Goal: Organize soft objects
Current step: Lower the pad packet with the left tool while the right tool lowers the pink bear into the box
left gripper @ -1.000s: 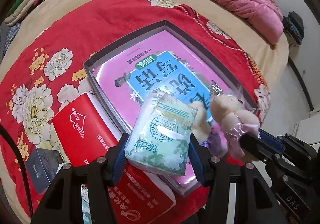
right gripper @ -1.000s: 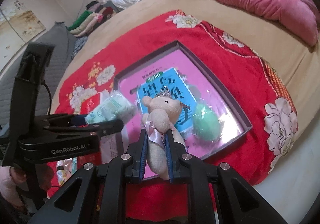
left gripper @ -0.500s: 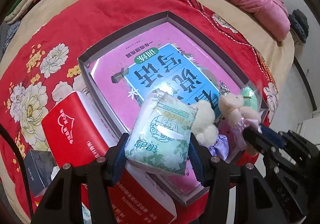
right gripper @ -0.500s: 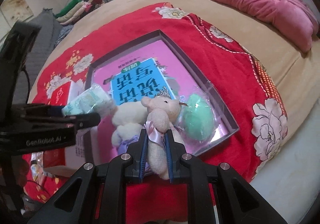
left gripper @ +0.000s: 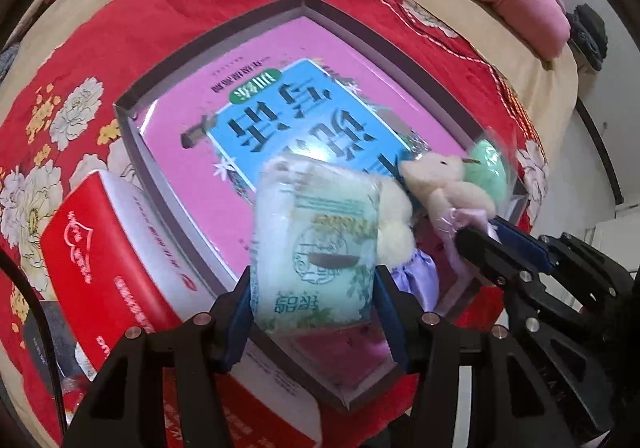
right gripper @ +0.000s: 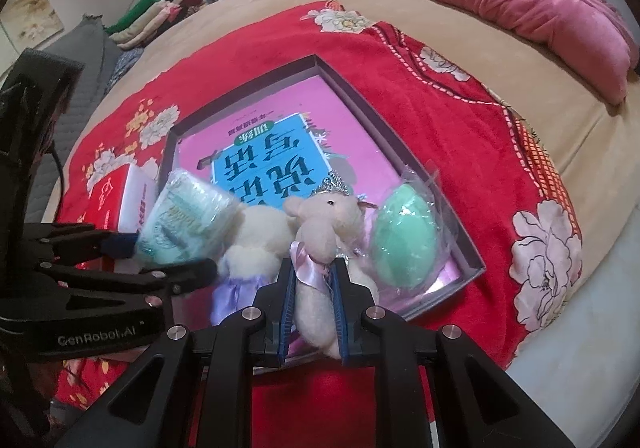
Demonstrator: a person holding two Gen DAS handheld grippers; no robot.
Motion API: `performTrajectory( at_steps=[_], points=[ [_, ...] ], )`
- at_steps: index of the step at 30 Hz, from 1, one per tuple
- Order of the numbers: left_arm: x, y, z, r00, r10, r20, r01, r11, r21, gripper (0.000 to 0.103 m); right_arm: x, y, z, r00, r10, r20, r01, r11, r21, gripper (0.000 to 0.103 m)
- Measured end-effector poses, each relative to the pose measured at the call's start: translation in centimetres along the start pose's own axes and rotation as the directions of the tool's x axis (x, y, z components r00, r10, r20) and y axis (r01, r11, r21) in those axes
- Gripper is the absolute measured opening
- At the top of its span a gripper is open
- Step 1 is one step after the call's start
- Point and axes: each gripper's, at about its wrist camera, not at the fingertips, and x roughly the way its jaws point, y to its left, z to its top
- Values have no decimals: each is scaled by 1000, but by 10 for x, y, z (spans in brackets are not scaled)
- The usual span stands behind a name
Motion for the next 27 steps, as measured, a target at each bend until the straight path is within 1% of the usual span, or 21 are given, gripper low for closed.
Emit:
performTrajectory(
  at_steps=[6, 13, 17, 23, 27],
  points=[
    [2, -5, 0, 1000, -14, -9, 14, 1000, 17, 56, 1, -3, 0, 1000, 21, -7, -21, 1000, 17, 20],
    [2, -5, 0, 999, -38, -23, 38, 999, 16, 56, -1, -10, 1, 997, 79, -16, -78, 994, 76, 24],
    [1, -2, 0, 999, -42, -27, 42, 999, 13, 56, -3, -10, 1, 996, 91, -17, -89, 992, 86, 31],
    [-1, -1, -1, 999, -32, -34, 32, 999, 12, 56, -20, -13, 4, 994, 112, 17, -114, 988, 105, 33],
    [-3, -3, -3, 999, -29, -40, 30, 999, 20, 56, -34, -16, 7, 993, 112, 44, -116, 987, 112, 33]
  ],
)
